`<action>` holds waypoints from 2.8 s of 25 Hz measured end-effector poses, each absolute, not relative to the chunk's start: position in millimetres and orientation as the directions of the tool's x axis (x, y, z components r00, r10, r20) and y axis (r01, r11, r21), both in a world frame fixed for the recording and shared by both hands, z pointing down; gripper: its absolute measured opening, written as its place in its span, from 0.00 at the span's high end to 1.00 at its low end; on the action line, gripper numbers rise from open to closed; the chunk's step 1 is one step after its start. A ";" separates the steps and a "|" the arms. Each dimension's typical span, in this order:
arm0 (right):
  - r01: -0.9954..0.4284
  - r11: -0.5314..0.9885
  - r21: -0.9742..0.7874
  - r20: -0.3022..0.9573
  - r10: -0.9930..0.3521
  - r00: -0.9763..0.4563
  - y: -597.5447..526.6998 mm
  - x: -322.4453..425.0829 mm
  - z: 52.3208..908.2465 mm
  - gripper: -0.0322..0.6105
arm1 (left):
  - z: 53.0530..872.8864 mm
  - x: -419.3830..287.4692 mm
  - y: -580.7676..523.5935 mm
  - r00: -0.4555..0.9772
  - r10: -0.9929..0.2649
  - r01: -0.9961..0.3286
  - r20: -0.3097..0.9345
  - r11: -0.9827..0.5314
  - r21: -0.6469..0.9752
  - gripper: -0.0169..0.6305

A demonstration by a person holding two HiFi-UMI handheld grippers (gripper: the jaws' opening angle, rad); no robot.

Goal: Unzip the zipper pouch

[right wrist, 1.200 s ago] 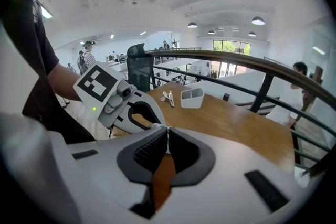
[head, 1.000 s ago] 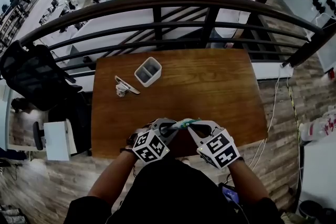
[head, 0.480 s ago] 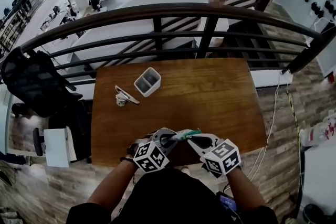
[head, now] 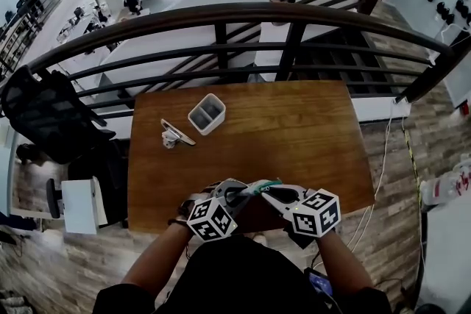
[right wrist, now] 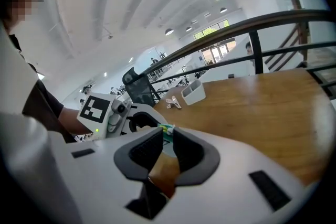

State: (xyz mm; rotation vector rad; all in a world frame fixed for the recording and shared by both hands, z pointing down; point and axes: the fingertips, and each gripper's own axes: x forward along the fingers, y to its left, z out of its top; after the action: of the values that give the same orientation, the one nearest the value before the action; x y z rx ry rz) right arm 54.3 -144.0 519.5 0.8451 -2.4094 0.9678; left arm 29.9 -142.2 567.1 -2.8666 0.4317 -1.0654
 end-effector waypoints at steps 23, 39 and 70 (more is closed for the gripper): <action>-0.673 0.507 -0.538 0.557 -0.386 -0.736 -155.1 51.2 517.1 0.95 | 534.2 47.2 -147.2 0.781 -0.326 -0.268 0.533 -0.945 -0.185 0.71; -0.672 0.519 -0.528 0.574 -0.365 -0.733 -162.7 38.0 517.6 0.95 | 536.3 33.2 -153.4 0.750 -0.365 -0.313 0.552 -0.931 -0.190 0.93; -0.749 0.490 -0.445 0.634 -0.418 -0.650 -174.5 72.9 542.8 0.95 | 525.9 33.4 -150.7 0.775 -0.363 -0.289 0.517 -0.932 -0.220 0.95</action>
State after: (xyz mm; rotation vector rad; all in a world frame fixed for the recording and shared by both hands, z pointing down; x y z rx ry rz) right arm 72.9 -174.5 542.8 0.9652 -2.2928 1.0009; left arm 33.4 -150.7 525.9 -2.8382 0.5239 -0.8663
